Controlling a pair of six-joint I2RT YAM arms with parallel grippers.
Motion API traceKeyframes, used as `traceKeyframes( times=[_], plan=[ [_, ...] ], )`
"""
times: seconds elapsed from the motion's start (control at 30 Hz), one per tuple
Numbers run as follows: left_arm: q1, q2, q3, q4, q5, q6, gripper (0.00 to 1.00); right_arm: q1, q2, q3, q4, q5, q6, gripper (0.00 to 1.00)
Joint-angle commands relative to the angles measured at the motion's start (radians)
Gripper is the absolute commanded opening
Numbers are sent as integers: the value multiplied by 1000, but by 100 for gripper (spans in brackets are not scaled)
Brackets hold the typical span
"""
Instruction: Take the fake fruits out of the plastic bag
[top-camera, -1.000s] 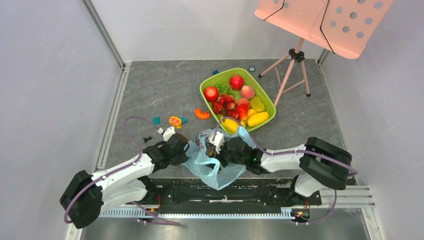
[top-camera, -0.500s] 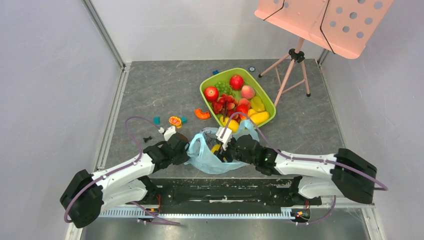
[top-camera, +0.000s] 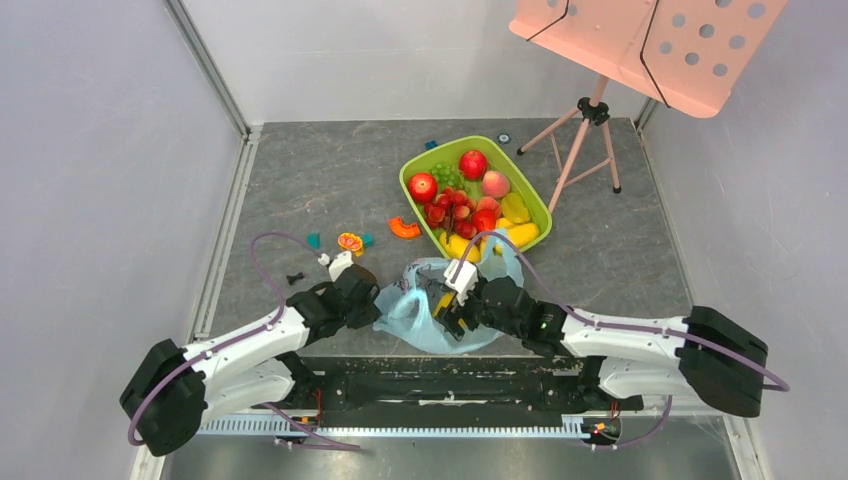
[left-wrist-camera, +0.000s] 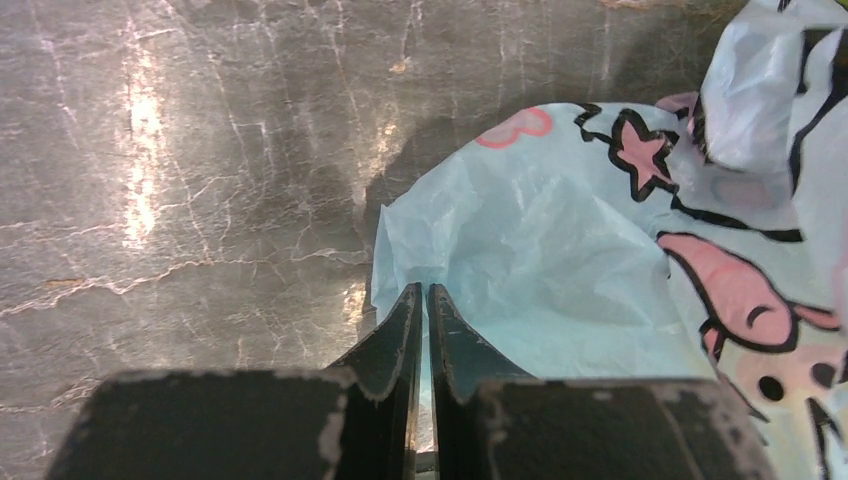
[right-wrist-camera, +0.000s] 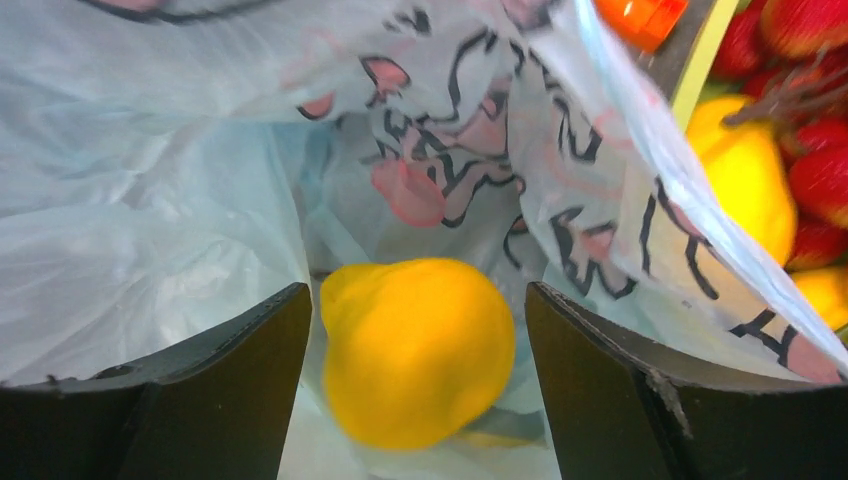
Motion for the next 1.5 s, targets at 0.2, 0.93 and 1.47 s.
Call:
traceKeyframes(
  times=[0.2,0.93,1.47],
  plan=[
    [3,1,19,-26,-39,37,10,3,132,-91,204,67,124,98],
    [3,36,28,-2,-23,40,10,0,80,-39,96,234,291,98],
    [3,31,19,0,-29,37,11,0,111,-46,134,247,184,70]
  ],
)
